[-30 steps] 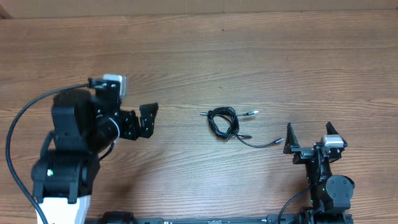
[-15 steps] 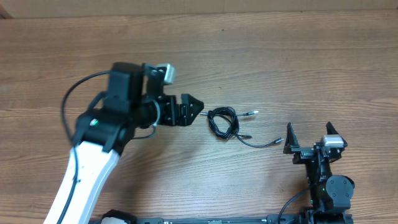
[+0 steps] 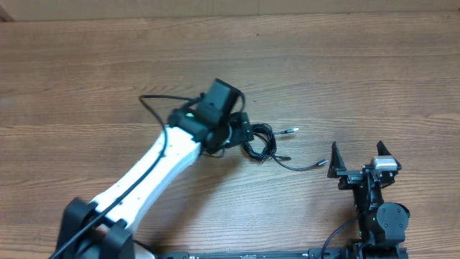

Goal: Untangle cables
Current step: 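Move the left gripper forward to the coiled black cable bundle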

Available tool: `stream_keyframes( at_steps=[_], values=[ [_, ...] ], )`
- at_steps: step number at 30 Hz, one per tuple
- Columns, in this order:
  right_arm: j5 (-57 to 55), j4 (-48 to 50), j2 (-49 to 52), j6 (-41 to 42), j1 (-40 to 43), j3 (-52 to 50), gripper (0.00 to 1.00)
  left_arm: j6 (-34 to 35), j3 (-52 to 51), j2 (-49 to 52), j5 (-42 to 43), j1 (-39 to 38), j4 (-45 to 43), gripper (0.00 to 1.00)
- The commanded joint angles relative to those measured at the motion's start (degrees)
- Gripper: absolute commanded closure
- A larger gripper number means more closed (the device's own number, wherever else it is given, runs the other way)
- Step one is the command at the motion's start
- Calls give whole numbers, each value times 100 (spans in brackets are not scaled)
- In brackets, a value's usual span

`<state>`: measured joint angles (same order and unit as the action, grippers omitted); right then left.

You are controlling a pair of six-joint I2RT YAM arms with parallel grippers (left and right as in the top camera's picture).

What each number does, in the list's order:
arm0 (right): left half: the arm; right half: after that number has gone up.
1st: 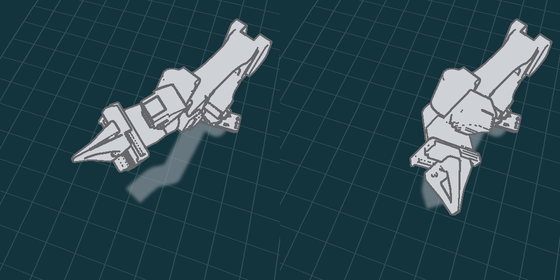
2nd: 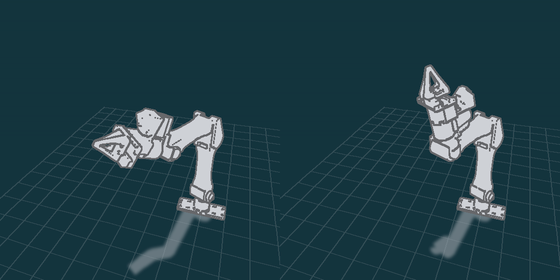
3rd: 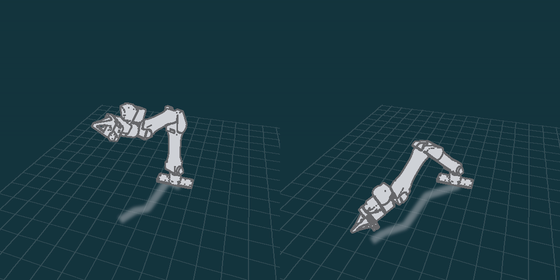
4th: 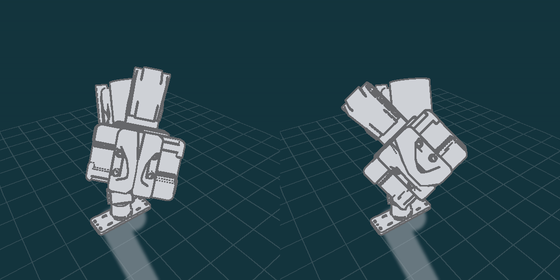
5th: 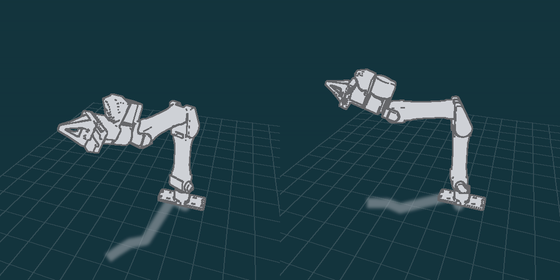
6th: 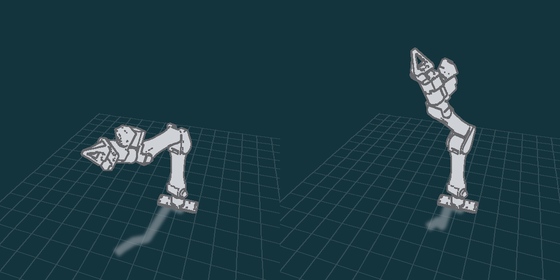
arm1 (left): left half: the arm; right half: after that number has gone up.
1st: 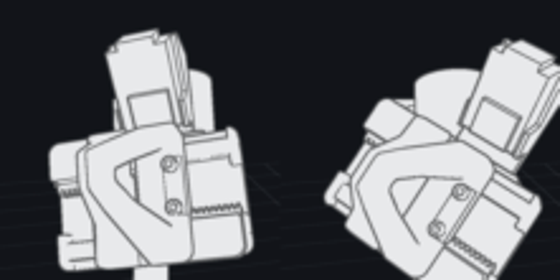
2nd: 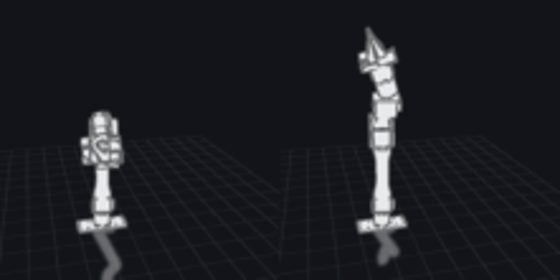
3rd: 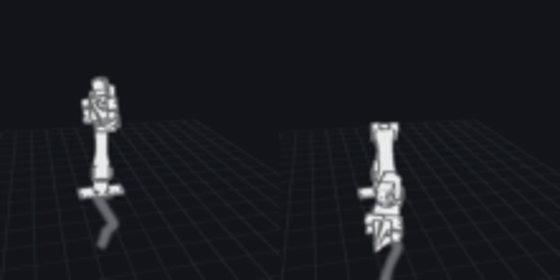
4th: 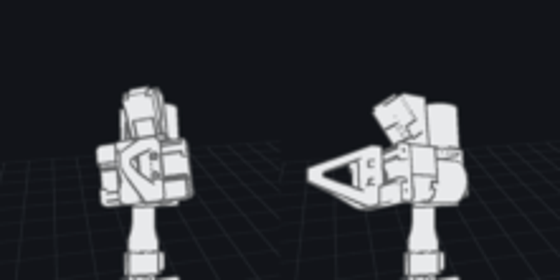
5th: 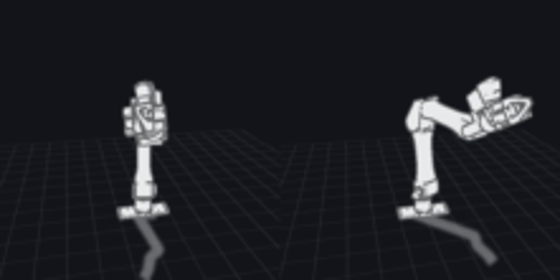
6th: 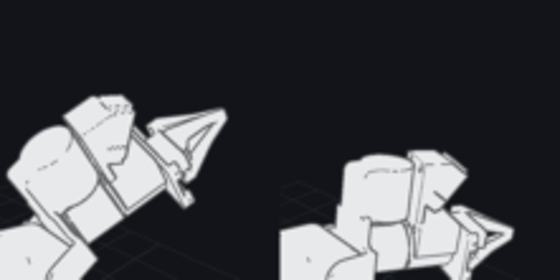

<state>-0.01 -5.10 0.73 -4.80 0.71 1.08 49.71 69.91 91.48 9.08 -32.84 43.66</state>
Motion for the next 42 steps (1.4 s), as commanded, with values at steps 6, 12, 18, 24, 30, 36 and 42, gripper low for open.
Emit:
stream_keyframes(
  at_steps=[6,12,18,24,30,36,42],
  values=[
    [9,39,-57,-42,0,-63,0,1362,107,907,-1040,-278,-227,32],
    [9,39,-57,-42,0,-63,0,1357,107,1434,-857,-282,-741,35],
    [9,39,-57,-42,0,-63,0,1357,107,1753,-789,-284,-1010,39],
    [7,39,-57,-42,0,-63,0,1327,107,1871,-848,-286,-962,57],
    [7,39,-57,-42,0,-63,0,1329,107,1926,-1276,-278,-658,96],
    [9,39,-57,-42,0,-63,0,1816,127,1851,-1239,-42,-166,95],
    [7,37,-57,-42,0,-63,0,4360,131,1523,-815,170,1360,96]
  ],
)
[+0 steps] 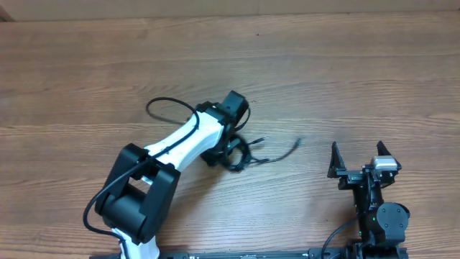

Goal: Untangle cables
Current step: 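Move the left gripper forward to the coiled black cable bundle, then grasp the cable coil with the left gripper and lift it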

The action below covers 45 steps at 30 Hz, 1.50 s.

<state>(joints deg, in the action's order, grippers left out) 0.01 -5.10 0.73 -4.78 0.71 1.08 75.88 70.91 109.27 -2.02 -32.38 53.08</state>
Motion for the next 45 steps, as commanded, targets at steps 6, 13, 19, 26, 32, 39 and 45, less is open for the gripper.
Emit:
stream_keyframes(
  at_steps=[6,13,19,26,32,39,45],
  values=[
    [4,39,-57,-44,0,-63,0,1379,33,-719,1716,291,382,92],
    [7,39,-57,-44,0,-63,0,129,42,-1161,1447,354,236,46],
    [4,39,-57,-44,0,-63,0,-1370,44,-1222,459,391,-13,43],
    [4,37,-57,-44,0,-63,0,-5447,44,-1202,-448,387,-393,45],
    [7,39,-57,-44,0,-63,0,-6135,-98,-1132,262,380,-636,36],
    [7,39,-57,-44,0,-63,0,-6262,-258,-822,501,382,-887,43],
    [7,39,-57,-44,0,-63,0,-6262,-258,-304,505,380,-966,51]
  ],
)
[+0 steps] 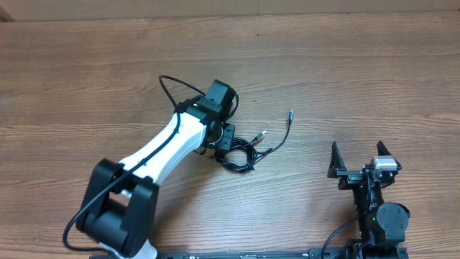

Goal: Untangle cables
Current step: 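Grasp the cable coil with the left gripper and lift it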

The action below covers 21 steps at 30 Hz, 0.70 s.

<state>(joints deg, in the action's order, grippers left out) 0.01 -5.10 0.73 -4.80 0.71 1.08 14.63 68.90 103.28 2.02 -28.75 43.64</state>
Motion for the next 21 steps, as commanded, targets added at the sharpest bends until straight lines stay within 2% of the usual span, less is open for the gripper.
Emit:
stream_keyframes(
  at_steps=[1,7,9,11,12,13,21],
  values=[
    [7,39,-57,-42,0,-63,0,-138,-57,389,107,17,-24,51],
    [7,39,-57,-42,0,-63,0,-136,-57,787,251,17,-92,52],
    [4,39,-57,-42,0,-63,0,-136,-57,916,251,17,-105,58],
    [7,39,-57,-42,0,-63,0,-136,-57,1023,245,20,-114,77],
    [4,39,-57,-42,0,-63,0,-136,-57,1086,243,20,-138,92],
    [7,39,-57,-42,0,-63,0,-136,-57,1128,243,20,-155,96],
    [7,39,-57,-42,0,-63,0,-122,151,968,190,42,92,96]
  ],
)
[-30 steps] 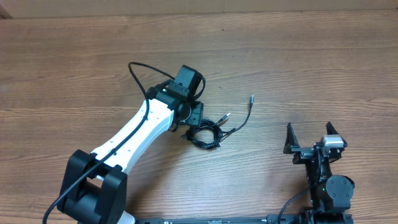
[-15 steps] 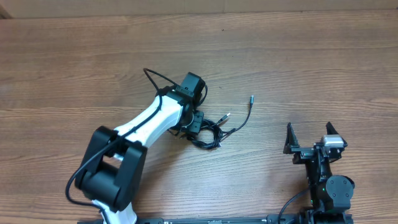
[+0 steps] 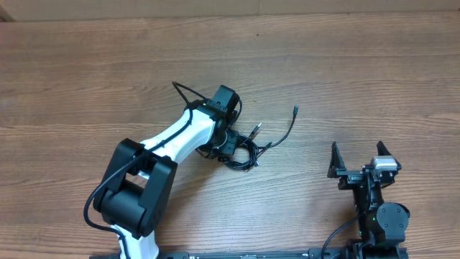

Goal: Untangle cables
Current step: 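Grasp the cable coil with the left gripper and lift it, then hold the lifted coil up with the left gripper, loose ends hanging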

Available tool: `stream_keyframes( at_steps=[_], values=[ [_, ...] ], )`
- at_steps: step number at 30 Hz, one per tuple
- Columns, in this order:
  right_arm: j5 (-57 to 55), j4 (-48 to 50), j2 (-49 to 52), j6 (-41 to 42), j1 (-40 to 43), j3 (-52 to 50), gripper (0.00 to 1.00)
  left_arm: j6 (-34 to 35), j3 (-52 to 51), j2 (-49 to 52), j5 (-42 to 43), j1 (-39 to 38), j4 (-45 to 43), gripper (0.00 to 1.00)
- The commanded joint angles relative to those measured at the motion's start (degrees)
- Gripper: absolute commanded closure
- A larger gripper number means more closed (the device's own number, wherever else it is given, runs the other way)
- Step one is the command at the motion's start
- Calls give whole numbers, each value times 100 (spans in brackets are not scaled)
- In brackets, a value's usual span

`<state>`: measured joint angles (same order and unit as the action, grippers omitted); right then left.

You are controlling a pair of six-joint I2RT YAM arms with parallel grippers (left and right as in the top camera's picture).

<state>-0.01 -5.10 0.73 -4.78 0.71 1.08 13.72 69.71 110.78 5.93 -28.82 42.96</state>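
A bundle of thin black cables (image 3: pixel 248 152) lies on the wooden table near its middle. One loose end (image 3: pixel 287 128) curves up and to the right, ending in a small plug; a second plug end (image 3: pixel 256 129) sticks out beside the wrist. My left gripper (image 3: pixel 228 149) is down at the left side of the bundle, its fingers hidden under the wrist and camera. My right gripper (image 3: pixel 356 160) stands open near the front right, well away from the cables, with nothing in it.
The left arm's white links (image 3: pixel 176 144) reach diagonally from the front left. The right arm's base (image 3: pixel 377 216) sits at the front right edge. The table's far edge (image 3: pixel 230 16) runs along the top.
The left arm has shifted slightly right and the bundle with it. The long loose end now points a little further right. The right arm has not moved.
The left gripper was at the bundle with two ends trailing to the lower right. Then the bundle sat lower and tighter under the wrist. After that the ends fanned up and right, and now they lie a bit further right. The right gripper stayed open throughout.
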Motion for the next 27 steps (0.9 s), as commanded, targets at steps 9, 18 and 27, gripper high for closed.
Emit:
stream_keyframes(
  at_steps=[9,18,27],
  values=[
    [9,39,-57,-44,0,-63,0,291,1051,-319,-199,142,1283,96],
    [9,39,-57,-44,0,-63,0,1300,1408,-614,-188,168,1517,96],
    [9,39,-57,-44,0,-63,0,2277,1401,-612,-190,177,1519,96]
  ],
)
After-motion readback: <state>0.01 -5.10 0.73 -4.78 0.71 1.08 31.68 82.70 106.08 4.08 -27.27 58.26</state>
